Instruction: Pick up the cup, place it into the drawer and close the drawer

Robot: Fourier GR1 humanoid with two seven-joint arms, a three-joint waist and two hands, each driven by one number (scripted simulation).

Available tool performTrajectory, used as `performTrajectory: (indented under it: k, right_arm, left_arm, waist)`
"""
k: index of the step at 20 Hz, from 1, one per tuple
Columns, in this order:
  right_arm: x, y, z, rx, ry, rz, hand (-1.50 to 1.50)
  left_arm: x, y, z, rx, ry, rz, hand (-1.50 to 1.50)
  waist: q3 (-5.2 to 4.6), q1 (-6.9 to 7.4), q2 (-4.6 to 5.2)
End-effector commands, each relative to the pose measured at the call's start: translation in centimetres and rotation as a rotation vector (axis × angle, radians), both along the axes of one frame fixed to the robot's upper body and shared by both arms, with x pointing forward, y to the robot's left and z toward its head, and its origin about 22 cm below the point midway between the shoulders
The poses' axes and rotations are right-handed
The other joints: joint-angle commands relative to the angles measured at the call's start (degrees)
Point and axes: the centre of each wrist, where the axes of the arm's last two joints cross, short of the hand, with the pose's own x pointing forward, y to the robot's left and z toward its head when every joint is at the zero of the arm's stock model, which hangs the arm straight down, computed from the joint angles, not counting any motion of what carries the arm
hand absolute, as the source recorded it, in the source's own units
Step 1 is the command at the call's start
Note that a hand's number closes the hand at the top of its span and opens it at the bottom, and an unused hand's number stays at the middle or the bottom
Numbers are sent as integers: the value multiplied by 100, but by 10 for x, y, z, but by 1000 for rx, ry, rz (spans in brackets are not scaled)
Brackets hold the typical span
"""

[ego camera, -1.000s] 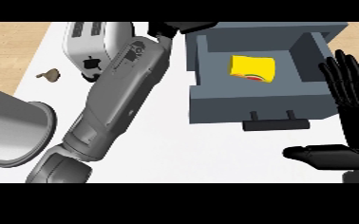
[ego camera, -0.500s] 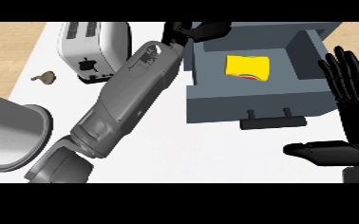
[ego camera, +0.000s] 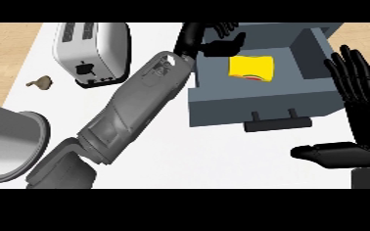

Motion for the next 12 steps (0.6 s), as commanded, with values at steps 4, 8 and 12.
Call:
performTrajectory:
  k: [4,8,12]
  right_arm:
    - [3,1,-7,16,-19,21,-150]
    - [7,-14,12,-6,-10,24,-150]
    - [7,9,-3,104,-3,103,-150]
  left_arm:
    - [-7,-2,-22,159,13,30,-150]
    - [-16,-10,-23,145,-12,60,-150]
    - [-18,-13,-16,26,-61,6,-150]
  waist:
    - [5,-89,32]
    - [0,-91,16]
    - [-3,58,5]
